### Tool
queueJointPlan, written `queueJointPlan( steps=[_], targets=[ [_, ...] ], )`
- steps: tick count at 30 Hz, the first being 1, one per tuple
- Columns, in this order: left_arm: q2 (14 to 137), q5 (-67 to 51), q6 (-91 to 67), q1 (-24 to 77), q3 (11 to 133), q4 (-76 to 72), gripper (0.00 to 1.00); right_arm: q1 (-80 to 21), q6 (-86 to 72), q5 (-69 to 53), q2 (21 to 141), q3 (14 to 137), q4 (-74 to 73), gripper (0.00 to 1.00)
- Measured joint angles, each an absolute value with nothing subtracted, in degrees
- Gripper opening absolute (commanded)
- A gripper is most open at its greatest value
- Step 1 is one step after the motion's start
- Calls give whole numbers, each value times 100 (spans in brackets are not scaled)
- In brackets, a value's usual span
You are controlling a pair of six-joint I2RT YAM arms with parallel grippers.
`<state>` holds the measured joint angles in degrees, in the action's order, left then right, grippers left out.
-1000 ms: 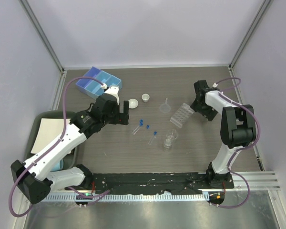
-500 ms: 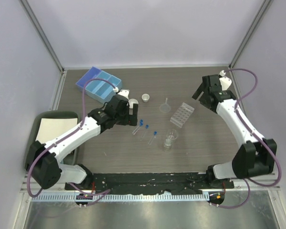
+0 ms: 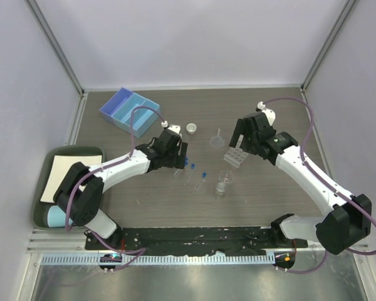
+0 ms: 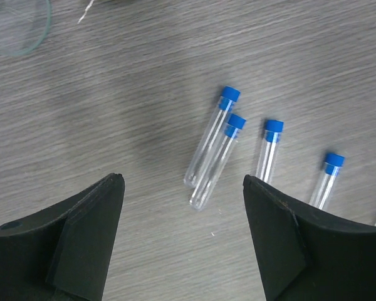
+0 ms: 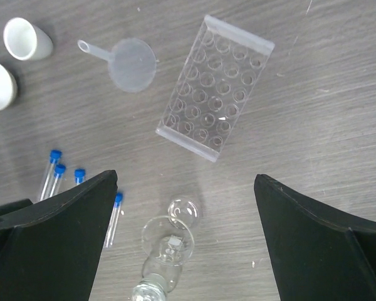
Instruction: Organize the chemistry lab equipment
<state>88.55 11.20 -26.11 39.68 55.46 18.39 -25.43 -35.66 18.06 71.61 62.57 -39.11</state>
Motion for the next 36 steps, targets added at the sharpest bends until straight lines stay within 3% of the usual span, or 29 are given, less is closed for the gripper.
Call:
queueJointPlan(
  steps=[4, 21, 36],
  targets=[
    [9063, 1271, -2499, 3970, 5546, 1776, 71, -2547, -3542, 1719, 7102, 6014, -3922, 97],
    [9179, 1330, -2552, 4943, 5745, 1743, 68, -2545, -3365, 1479, 6934, 5714, -3861, 97],
    [9826, 1549, -2661, 5365, 5909, 1758, 57, -2545, -3308, 1441, 6775, 5540, -3846, 97]
  ],
)
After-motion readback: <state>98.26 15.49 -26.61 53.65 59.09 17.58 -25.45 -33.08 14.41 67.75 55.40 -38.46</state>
